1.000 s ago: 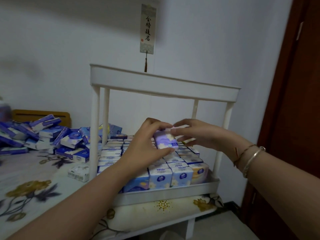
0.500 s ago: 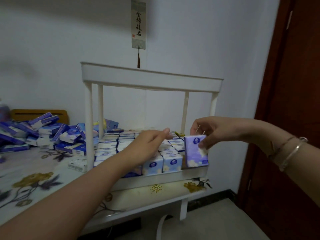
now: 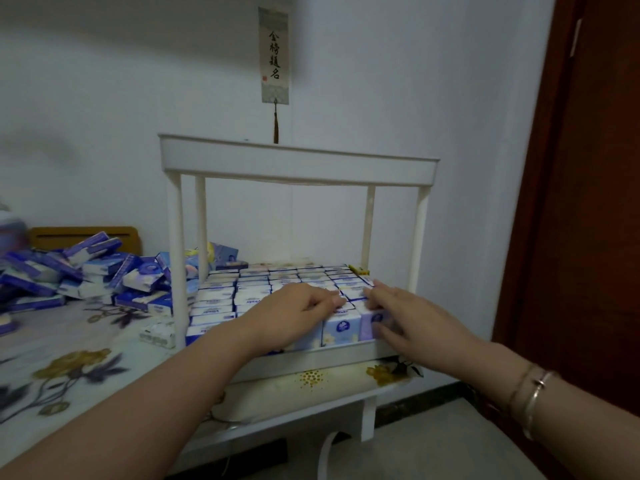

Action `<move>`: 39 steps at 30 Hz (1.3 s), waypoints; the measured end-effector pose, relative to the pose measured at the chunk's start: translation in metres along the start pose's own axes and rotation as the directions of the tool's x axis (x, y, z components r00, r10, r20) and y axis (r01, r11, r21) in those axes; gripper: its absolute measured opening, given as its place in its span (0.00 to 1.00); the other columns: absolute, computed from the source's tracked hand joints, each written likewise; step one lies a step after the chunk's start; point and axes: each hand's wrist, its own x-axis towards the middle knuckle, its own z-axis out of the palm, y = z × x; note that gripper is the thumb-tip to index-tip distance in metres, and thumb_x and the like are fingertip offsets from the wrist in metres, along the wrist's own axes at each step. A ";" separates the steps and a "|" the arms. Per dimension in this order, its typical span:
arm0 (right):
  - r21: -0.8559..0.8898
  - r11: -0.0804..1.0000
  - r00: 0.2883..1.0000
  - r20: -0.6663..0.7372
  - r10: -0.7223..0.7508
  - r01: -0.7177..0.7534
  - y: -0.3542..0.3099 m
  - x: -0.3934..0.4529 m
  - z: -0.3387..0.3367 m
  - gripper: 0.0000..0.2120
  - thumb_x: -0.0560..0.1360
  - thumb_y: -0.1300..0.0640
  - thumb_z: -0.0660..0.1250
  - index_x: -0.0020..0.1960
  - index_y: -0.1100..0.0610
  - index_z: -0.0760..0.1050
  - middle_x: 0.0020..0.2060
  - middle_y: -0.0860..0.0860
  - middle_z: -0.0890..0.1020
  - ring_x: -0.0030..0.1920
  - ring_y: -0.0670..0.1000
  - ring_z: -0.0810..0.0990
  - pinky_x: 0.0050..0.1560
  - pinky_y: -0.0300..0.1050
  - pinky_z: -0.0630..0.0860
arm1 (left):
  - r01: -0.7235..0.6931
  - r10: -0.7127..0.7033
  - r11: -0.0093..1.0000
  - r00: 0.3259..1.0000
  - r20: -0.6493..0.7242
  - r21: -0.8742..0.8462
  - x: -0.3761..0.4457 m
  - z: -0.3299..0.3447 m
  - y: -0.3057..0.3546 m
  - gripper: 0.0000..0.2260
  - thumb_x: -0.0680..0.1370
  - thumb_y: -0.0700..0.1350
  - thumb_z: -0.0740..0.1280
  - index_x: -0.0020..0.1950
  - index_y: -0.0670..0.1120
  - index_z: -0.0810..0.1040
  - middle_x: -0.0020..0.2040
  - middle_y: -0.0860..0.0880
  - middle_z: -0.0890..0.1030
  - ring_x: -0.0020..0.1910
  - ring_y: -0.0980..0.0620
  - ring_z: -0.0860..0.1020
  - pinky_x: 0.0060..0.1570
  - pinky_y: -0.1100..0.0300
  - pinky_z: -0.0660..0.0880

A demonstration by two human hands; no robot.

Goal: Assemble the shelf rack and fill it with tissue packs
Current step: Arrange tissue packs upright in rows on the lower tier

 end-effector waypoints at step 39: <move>0.825 0.550 0.988 0.157 -0.003 -0.130 -0.336 0.217 0.155 0.08 0.77 0.62 0.59 0.51 0.52 0.75 0.53 0.48 0.76 0.55 0.48 0.75 0.49 0.45 0.71 | 0.863 -0.684 0.495 0.458 -0.568 0.100 -0.220 -0.166 -0.302 0.32 0.76 0.58 0.62 0.77 0.48 0.56 0.76 0.47 0.60 0.74 0.41 0.56 0.72 0.46 0.59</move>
